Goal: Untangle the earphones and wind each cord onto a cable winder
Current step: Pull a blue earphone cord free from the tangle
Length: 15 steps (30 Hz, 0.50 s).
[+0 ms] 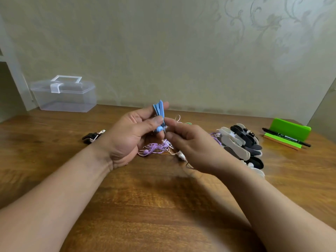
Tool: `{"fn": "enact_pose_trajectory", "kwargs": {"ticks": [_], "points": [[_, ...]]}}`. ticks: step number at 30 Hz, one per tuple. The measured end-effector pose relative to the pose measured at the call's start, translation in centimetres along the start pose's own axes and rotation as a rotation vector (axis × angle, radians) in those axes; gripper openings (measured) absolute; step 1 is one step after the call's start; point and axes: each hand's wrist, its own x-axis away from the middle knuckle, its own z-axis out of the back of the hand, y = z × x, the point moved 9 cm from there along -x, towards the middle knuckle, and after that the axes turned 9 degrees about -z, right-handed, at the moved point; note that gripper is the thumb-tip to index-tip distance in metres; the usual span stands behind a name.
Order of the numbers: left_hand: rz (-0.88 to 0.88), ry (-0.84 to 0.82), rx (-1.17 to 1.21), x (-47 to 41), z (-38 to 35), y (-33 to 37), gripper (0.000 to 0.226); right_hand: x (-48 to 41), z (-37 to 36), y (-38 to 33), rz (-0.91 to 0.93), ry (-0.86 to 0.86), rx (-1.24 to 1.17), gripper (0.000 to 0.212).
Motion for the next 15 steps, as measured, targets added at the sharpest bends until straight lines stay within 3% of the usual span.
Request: {"fn": "enact_pose_trajectory", "kwargs": {"ticks": [3,7,12,15], "points": [[-0.048,0.017,-0.178,-0.2,0.6,0.1,0.035,0.2,0.1,-0.5,-0.014,0.014,0.12,0.024],[-0.117,0.032,-0.646,-0.1,1.7,0.4,0.04,0.5,0.9,-1.0,-0.031,-0.013,0.178,0.033],[-0.146,-0.236,-1.018,0.2,0.2,-0.5,0.023,0.7,3.8,-1.6,-0.007,0.079,0.252,0.028],[-0.072,-0.327,-1.102,0.6,-0.4,-1.1,0.013,0.9,4.6,-1.6,0.0,0.015,0.151,0.027]]}}
